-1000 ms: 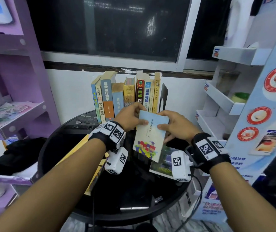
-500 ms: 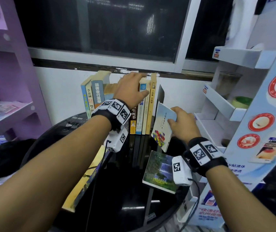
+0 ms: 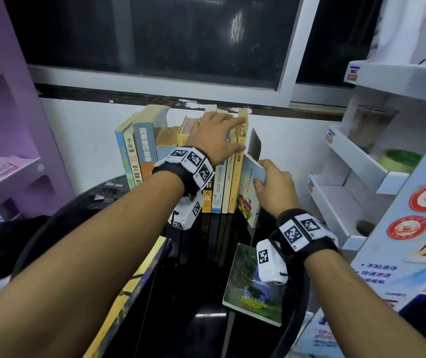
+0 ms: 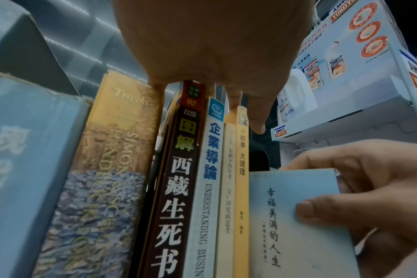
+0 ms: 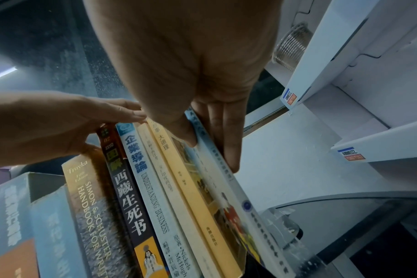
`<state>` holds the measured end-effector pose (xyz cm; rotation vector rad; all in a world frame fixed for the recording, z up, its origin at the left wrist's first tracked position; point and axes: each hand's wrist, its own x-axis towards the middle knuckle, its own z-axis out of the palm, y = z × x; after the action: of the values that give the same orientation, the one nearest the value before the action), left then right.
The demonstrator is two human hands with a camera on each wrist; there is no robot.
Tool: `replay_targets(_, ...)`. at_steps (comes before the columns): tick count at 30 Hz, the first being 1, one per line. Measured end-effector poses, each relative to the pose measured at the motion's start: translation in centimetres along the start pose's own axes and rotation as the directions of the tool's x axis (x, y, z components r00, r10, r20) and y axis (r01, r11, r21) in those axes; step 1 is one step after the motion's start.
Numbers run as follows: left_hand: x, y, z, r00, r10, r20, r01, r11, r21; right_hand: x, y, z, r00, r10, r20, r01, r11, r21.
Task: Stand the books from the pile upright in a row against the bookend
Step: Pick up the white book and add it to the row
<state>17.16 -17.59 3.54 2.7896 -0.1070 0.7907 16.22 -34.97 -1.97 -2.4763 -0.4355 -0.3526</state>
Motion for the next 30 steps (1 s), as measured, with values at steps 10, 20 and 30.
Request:
replay_targets(10,-0.7,0.5,0.0,0.996,-0.048,-0.077,0.044,0.998,-0.055,1.5,-0.4,2.2,1.0,-0.015,-0.011,0.016,0.994,0.108)
replay_targets(20,-1.0,0.1,0.0,0.992,-0.042,-0.122,0.043,0.999,0.004,3.0,-0.4,3.5,0.991,-0.031,0.131,0.004,0.98,0.199)
replay_targets(30,-1.3,0.4,-0.2,0.992,-0.038,-0.123,0.041,0.999,0.026,4.2,0.5,4.2,0.978,-0.025,0.208,-0.022,0.976,0.219)
